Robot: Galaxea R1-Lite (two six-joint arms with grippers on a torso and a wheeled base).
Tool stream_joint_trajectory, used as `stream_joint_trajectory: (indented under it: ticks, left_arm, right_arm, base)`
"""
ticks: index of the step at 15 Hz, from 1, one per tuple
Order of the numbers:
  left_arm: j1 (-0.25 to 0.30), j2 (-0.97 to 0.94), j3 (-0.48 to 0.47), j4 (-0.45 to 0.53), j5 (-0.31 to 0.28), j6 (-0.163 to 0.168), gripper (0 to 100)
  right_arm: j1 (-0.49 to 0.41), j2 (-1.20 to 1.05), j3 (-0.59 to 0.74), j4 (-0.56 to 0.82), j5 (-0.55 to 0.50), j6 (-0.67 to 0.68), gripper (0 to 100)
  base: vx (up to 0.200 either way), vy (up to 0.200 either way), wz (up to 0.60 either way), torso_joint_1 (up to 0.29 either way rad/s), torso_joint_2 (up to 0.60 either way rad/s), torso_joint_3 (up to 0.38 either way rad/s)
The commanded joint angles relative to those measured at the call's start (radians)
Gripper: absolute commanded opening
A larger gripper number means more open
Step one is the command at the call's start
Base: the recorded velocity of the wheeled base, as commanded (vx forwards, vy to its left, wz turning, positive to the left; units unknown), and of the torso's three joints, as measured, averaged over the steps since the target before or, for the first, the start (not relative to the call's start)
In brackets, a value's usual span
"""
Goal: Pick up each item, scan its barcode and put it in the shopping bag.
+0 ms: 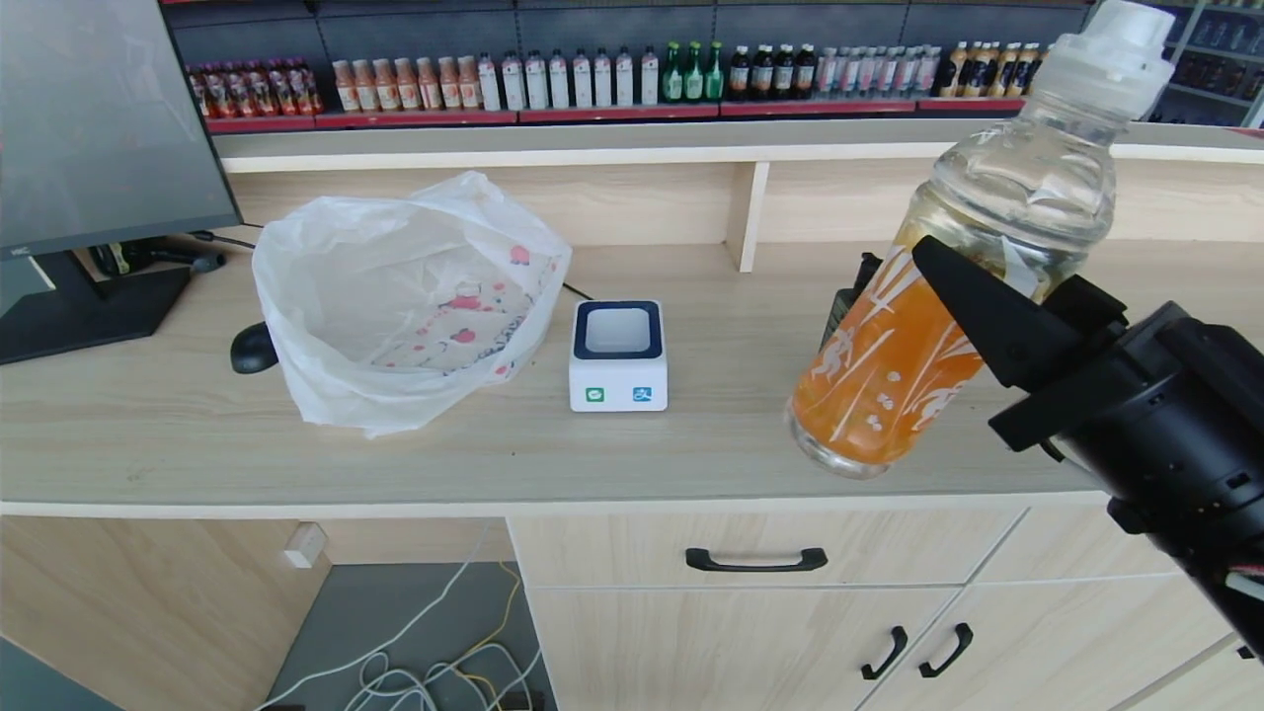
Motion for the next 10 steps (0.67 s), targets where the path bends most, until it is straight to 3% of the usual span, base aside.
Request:
stream_joint_trajectory:
  ticks: [1, 10]
  left_arm:
    - [0.0, 0.0, 0.0, 0.0, 0.0, 0.0, 100]
    - [0.0, 0.0, 0.0, 0.0, 0.0, -0.003, 100]
  right_arm:
    - [-0.001, 0.002, 0.0, 0.002, 0.0, 0.0, 0]
    - [-0.001, -0.008, 0.004, 0.002, 0.0, 0.002, 0]
  base:
    - [0.0, 0.2, 0.0, 0.007, 0.0, 0.002]
    - [0.0, 0.2, 0.0, 0.007, 0.0, 0.003]
